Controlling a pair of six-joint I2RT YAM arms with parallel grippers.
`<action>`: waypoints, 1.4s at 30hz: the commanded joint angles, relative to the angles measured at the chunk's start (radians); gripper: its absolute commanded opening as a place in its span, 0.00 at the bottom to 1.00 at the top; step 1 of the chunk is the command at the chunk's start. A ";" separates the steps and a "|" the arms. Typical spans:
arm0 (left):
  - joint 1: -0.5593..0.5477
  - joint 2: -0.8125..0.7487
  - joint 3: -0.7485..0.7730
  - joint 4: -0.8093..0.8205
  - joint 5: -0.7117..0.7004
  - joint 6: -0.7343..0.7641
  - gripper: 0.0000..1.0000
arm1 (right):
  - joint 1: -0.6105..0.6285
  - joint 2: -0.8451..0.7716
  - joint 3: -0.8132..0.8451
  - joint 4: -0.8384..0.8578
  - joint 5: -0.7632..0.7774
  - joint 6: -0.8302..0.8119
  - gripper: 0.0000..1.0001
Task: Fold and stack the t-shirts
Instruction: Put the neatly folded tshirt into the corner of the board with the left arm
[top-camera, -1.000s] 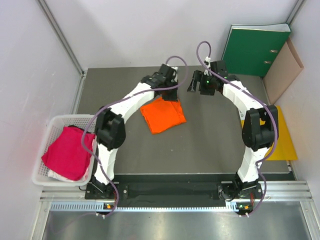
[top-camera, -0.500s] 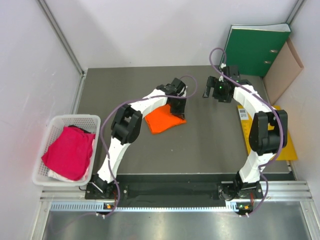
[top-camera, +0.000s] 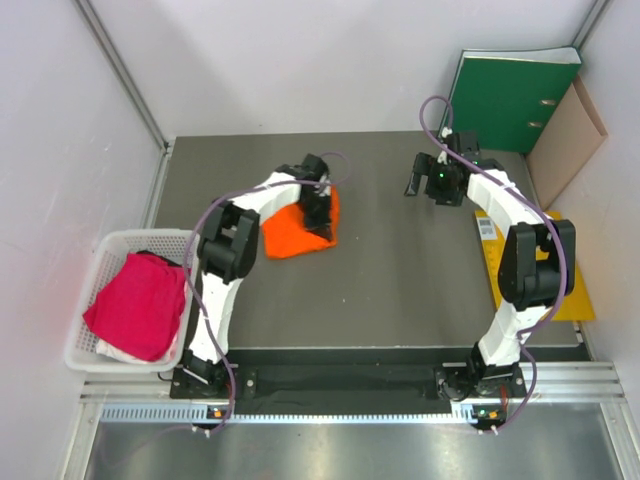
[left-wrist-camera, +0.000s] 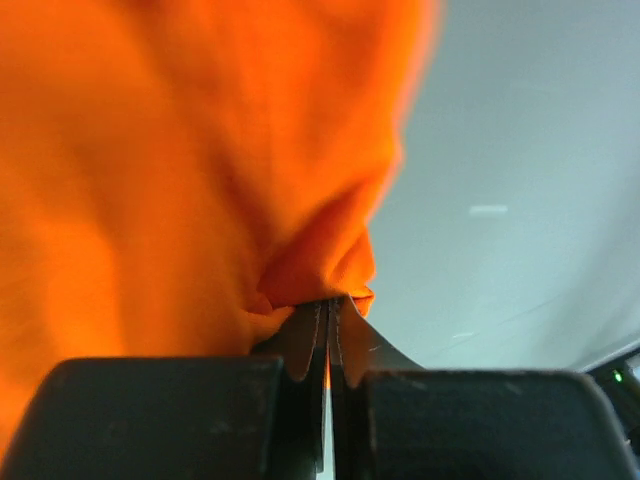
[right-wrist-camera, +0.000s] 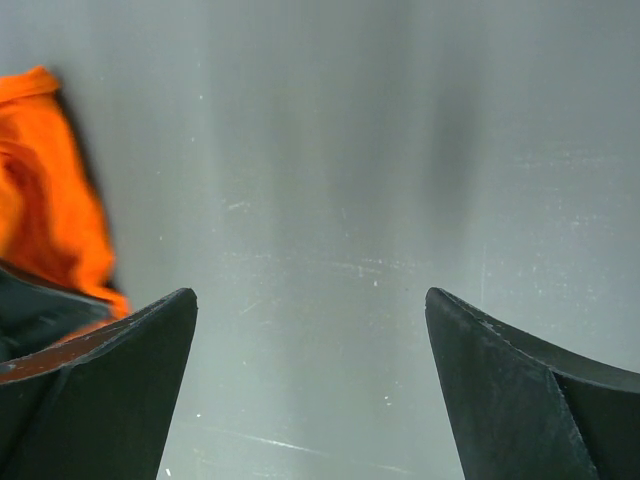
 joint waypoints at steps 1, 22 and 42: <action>0.163 -0.076 -0.070 -0.154 -0.187 0.096 0.00 | -0.010 0.009 0.013 0.044 -0.037 0.018 0.97; 0.620 -0.098 0.057 -0.199 -0.295 0.121 0.00 | -0.009 0.006 -0.028 0.064 -0.084 0.035 0.97; 0.411 -0.062 0.063 0.052 -0.116 0.043 0.00 | 0.017 -0.006 -0.033 0.059 -0.083 0.055 0.97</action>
